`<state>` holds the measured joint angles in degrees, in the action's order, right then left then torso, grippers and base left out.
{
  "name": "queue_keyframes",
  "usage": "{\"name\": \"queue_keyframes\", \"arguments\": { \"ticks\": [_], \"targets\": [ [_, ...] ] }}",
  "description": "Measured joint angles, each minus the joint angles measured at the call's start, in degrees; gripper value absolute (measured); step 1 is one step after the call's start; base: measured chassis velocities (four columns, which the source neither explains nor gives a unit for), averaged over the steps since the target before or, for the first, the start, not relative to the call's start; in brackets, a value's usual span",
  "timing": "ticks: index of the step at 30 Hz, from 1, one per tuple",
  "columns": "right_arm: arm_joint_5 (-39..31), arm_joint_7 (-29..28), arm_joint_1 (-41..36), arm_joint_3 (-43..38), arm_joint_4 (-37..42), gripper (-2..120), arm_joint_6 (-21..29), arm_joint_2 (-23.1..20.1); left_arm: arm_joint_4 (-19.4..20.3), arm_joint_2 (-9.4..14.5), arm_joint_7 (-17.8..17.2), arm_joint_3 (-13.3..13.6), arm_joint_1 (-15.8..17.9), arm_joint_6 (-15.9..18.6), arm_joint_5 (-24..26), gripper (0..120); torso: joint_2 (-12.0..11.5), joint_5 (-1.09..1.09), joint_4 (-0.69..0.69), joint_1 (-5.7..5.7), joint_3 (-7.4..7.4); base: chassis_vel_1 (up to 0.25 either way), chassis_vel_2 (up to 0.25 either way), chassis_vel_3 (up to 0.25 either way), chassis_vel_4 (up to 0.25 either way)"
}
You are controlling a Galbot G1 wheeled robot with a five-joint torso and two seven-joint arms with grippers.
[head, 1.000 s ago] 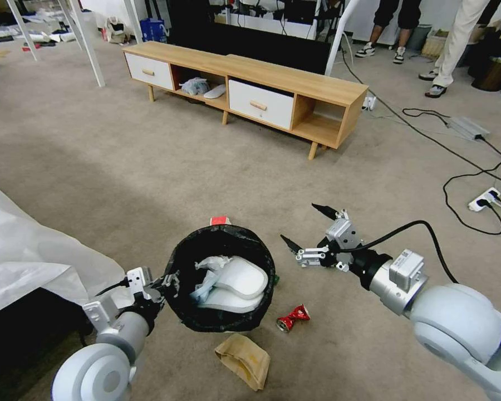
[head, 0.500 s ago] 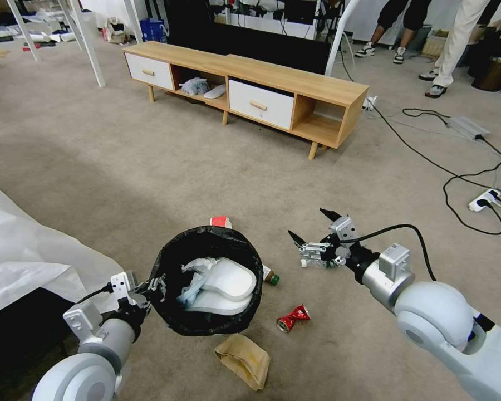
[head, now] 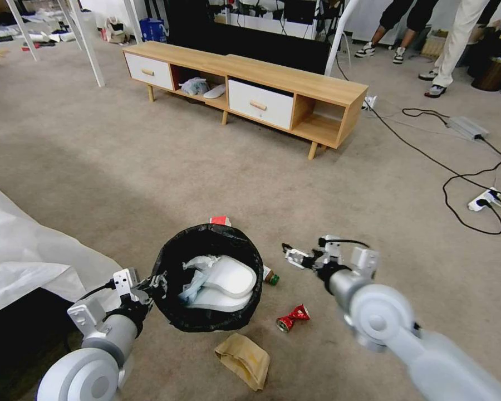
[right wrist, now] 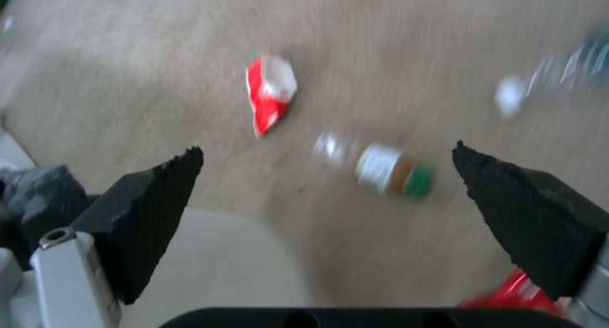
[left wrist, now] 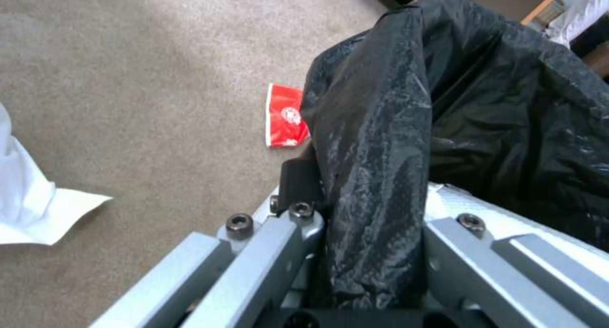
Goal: Pick up the trash bin and place the garbage on the floor into it.
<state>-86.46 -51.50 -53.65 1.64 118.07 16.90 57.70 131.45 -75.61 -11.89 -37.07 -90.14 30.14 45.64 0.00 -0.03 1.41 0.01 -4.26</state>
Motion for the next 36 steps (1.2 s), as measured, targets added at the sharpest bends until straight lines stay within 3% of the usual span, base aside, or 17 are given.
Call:
{"name": "queue_keyframes", "arguments": {
  "ticks": [1, 2, 5, 10, 14, 26, 36],
  "targets": [
    [-4.2, -3.9, 2.1, 1.0, -1.4, 100, -1.3, 3.8, 0.2, 0.0, 0.0, -0.1, -0.1, 0.0, 0.1, 0, 0.0, 0.01, 0.00, 0.00, 0.00, 0.000, 0.000, 0.000, 0.000],
    [-4.2, -3.9, 2.1, 1.0, -1.4, 100, -1.3, 3.8, 0.2, 0.0, 0.0, -0.1, -0.1, 0.0, 0.1, 0, 0.0, 0.01, 0.00, 0.00, 0.00, 0.000, 0.000, 0.000, 0.000],
    [-9.6, -10.9, 7.4, 3.6, -7.0, 100, -5.5, 13.5, 0.6, 0.1, -0.1, -1.0, -0.6, 0.0, 0.1, 0, 0.0, 0.00, -0.03, 0.00, 0.00, 0.000, 0.000, 0.000, 0.000],
    [-10.6, -17.7, 9.2, 3.7, -12.8, 100, -7.7, 19.6, 1.4, 0.2, -0.1, -1.5, -1.0, 0.0, 0.3, 0, 0.0, 0.01, -0.02, 0.00, -0.01, 0.000, 0.000, 0.000, 0.000],
    [-8.2, -20.5, 8.3, 2.7, -15.9, 100, -8.6, 21.4, 1.7, 0.1, -0.2, -1.6, -1.0, 0.0, 0.7, 0, 0.0, 0.01, -0.02, 0.00, 0.00, 0.000, 0.000, 0.000, 0.000],
    [-5.7, -19.5, 5.2, -0.8, -17.2, 100, -8.7, 21.3, 1.6, -0.8, 0.1, -1.0, -1.2, -0.1, -0.2, 0, 0.0, 0.03, 0.00, 0.00, 0.00, 0.000, 0.000, 0.000, 0.000],
    [-3.8, -21.6, 3.7, -1.7, -19.2, 100, -9.9, 24.0, 1.1, -0.6, 0.2, -1.3, -1.0, -0.4, -0.4, 0, 0.0, 0.03, -0.01, 0.00, 0.00, 0.000, 0.000, 0.000, 0.000]
  ]
}}
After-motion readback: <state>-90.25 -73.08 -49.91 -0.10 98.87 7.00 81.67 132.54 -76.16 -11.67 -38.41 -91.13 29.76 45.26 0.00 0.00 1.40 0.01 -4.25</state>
